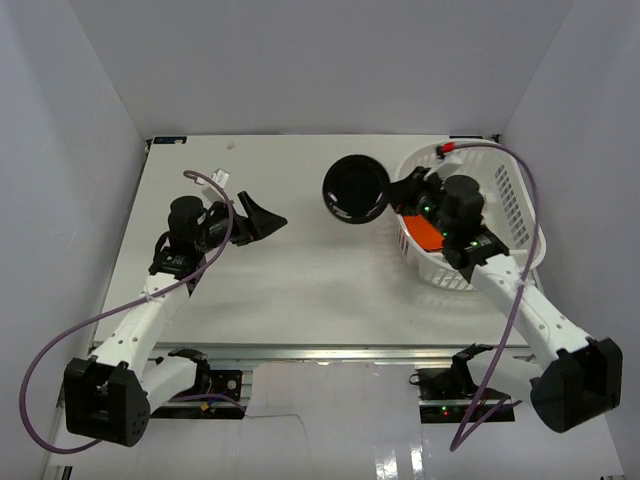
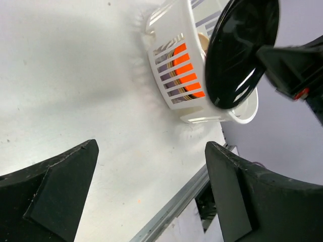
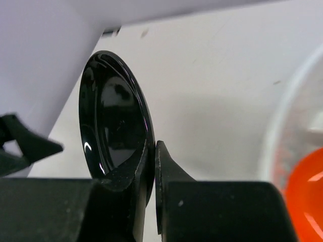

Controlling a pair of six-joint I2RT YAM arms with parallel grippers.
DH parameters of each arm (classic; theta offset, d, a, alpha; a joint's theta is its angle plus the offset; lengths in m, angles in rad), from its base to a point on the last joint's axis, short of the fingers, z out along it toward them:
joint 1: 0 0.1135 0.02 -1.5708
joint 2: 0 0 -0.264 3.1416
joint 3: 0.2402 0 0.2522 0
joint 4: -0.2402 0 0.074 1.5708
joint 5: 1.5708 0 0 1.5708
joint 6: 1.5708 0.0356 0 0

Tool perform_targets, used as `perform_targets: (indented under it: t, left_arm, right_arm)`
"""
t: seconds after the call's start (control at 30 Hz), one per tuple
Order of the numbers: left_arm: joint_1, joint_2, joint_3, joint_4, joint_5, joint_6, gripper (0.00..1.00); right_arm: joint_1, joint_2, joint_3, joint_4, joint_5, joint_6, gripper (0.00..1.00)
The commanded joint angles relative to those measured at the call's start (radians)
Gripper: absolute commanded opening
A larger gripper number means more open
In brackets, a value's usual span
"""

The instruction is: Place the plates into the plastic bin on the countertop

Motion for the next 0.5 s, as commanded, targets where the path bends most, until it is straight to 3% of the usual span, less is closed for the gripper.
perform_targets:
  t: [0.0,0.13,0.23,0.4,0.47]
  left_arm:
    - [-0.005,-0.066,0.084,-0.147,0.014,0.135,0.98]
    - [-0.005,-0.129,0.054,-0.187,0.021,0.23,0.98]
    - [-0.005,-0.167,0.009,-0.199,-0.012,0.267,0.98]
    - [-0.005,-0.179,0.017,-0.234,-0.022,0.299,0.98]
    - [-0.005,-0.189,0.017,-0.237,-0.022,0.301,0.98]
  right_arm:
    - [-0.165,-0.14,-0.003,-0.012,0.093,0.009,0.08]
    - [-0.302,-0.226,-0.074,-0.096,0.3,-0.003,0.08]
    - [-0.402,-0.249,-0.144,-0.111,0.331,0.009,0.08]
    - [-0.453,-0.24,-0.232,-0.118,0.378,0.021,0.1]
    - [-0.468,-0.238,-0.258,-0.115,0.378,0.024,0.53]
